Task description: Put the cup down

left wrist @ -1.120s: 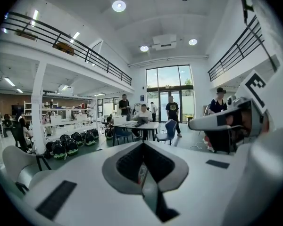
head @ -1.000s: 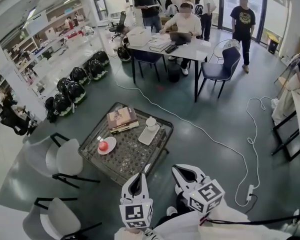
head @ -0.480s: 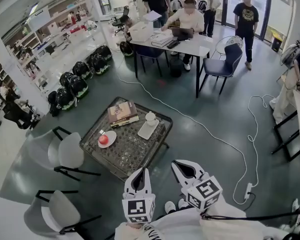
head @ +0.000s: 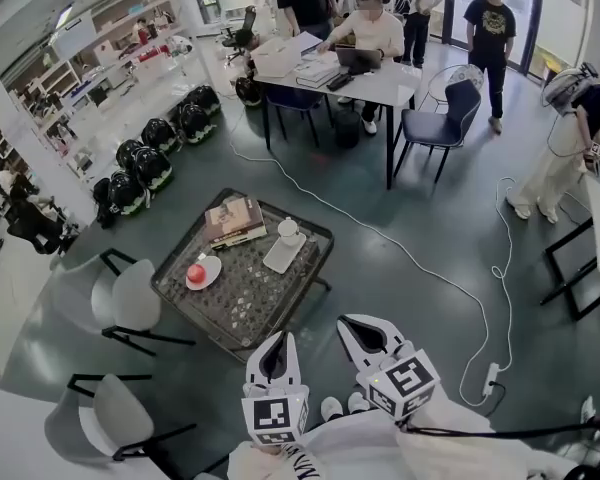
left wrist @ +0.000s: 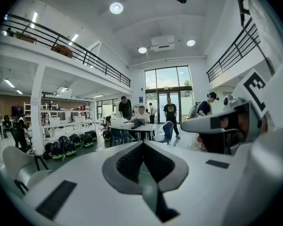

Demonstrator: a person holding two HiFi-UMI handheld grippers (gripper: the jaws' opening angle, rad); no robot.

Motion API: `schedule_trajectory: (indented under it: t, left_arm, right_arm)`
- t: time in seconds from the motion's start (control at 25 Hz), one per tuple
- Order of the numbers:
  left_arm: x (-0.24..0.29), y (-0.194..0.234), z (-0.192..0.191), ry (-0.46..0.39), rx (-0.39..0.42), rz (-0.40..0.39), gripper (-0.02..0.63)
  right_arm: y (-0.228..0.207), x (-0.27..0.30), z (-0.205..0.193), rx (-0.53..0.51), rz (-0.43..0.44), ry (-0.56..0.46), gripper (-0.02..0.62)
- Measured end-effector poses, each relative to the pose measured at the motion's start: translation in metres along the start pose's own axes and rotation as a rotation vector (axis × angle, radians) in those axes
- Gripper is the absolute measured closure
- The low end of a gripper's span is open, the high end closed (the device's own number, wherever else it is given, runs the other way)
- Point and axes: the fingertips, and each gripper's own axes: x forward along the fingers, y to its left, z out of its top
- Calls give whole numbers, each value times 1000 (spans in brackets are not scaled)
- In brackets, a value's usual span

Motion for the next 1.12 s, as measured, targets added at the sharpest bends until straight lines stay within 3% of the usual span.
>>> schedule_trajectory:
  t: [0.56,1.12]
  left_arm:
    - [5,-17,-3,19,4,-21,595]
    - [7,-7,-6,36,-19,-3,595]
  right_arm:
    - [-6,-10,-6,-16,1,14,591]
    - [-2,1,-9,-7,17,29,591]
